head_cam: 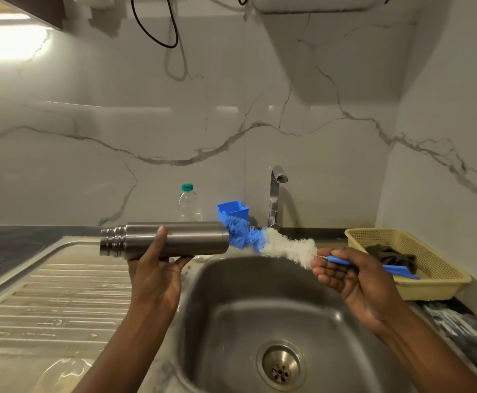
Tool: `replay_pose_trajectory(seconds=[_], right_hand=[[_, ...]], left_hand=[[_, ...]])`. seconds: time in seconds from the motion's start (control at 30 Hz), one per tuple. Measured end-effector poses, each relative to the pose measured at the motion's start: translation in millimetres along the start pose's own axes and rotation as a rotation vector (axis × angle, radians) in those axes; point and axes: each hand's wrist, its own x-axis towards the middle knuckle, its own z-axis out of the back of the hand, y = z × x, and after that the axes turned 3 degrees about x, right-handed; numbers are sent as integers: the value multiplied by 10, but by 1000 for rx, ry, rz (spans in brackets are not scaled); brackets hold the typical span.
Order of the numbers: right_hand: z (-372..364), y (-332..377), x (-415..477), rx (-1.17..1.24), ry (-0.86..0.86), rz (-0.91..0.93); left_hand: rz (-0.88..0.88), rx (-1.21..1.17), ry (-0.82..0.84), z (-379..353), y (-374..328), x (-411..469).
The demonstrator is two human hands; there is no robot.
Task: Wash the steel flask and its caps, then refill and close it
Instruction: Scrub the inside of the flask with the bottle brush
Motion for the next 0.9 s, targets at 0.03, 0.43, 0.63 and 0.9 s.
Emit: replay_pose_trajectory(seconds=[0.03,0.43,0.63,0.9], right_hand=[[-19,-30,-2,-5,10,-7],[16,73,-26,-18,41,11],[-45,-72,-6,-53,74,6],[2,-20,5,-65,85,28]], left_hand=[[-6,7,-3,-6,1,-13],[-26,52,-4,-85,5,-8],[-1,54,18,-96,68,-69],[-3,24,-9,-76,-10,-34]])
